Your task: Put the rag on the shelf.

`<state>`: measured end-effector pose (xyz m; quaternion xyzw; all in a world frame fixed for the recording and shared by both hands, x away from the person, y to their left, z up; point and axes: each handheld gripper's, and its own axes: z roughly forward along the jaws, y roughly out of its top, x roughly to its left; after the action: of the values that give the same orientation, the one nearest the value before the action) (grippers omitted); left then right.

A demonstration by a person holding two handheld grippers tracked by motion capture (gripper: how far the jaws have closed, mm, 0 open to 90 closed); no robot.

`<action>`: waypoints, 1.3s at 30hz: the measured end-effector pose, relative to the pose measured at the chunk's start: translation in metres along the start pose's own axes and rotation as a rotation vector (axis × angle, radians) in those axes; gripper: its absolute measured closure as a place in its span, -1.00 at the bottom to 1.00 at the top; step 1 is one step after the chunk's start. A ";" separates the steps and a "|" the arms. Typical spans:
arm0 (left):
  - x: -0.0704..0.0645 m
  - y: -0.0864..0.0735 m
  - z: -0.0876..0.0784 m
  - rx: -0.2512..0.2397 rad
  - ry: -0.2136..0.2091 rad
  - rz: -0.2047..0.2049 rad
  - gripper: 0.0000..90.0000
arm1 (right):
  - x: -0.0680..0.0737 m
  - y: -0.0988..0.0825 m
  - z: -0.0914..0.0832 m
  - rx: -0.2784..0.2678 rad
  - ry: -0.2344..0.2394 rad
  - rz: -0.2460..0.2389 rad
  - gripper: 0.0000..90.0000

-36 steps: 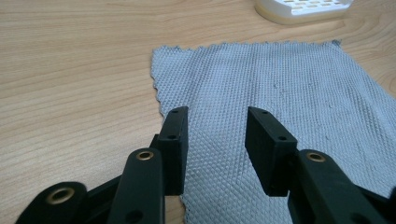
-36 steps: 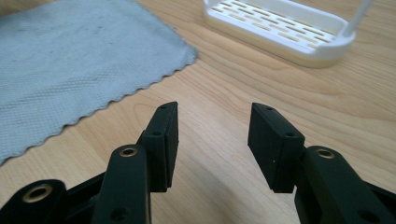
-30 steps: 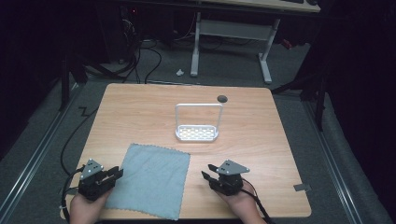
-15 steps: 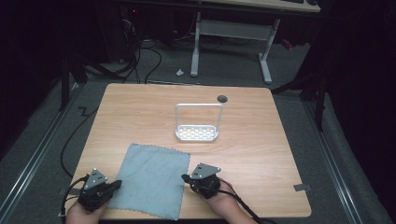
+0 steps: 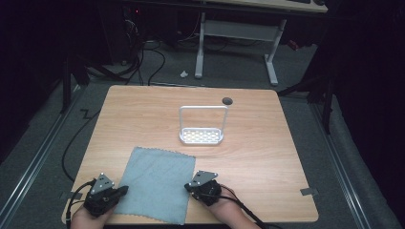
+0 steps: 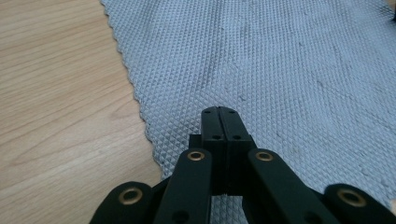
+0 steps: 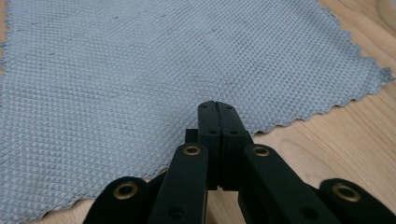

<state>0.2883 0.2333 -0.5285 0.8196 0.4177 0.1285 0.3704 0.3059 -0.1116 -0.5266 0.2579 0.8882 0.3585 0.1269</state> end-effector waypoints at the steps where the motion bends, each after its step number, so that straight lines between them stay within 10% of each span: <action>1: -0.004 0.003 0.002 0.008 -0.018 0.016 1.00 | -0.002 -0.003 -0.003 0.002 -0.010 0.014 1.00; 20: -0.068 0.038 0.049 0.035 -0.268 0.179 0.99 | -0.035 -0.059 -0.061 0.023 -0.144 0.156 1.00; 39: -0.107 0.047 0.065 0.040 -0.371 0.252 0.97 | -0.054 -0.086 -0.088 0.041 -0.227 0.205 1.00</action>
<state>0.2833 0.0995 -0.5292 0.8820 0.2393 0.0124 0.4059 0.2831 -0.2437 -0.5223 0.3887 0.8443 0.3199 0.1837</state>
